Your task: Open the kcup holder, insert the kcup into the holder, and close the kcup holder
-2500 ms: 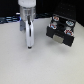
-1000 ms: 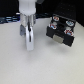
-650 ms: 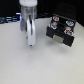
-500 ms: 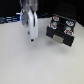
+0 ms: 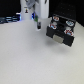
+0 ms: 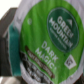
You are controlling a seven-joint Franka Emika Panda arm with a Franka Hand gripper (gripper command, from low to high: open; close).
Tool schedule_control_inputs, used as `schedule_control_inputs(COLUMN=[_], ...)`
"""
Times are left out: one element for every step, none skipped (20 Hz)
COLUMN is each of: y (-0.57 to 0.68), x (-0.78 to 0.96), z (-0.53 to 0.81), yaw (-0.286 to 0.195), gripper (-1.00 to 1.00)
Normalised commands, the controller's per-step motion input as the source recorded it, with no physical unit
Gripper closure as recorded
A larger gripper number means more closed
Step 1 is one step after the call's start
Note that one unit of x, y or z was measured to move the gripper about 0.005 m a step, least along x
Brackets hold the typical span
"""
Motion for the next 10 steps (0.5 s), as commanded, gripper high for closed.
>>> schedule_control_inputs(y=[0.66,0.66,0.66,0.61,0.64,0.64,0.67,0.69,0.69,0.67], x=[0.21,0.23,0.23,0.20,0.19,0.17,0.15,0.15,0.15,0.15], z=[0.45,0.43,0.41,0.38,0.38,0.38,0.37,0.38,0.38,0.33], yaw=[0.009,0.009,0.008,0.012,0.012,0.013,0.009,0.007,0.007,0.010], gripper=[1.00,1.00,1.00,1.00,1.00,1.00,1.00,1.00,1.00,1.00])
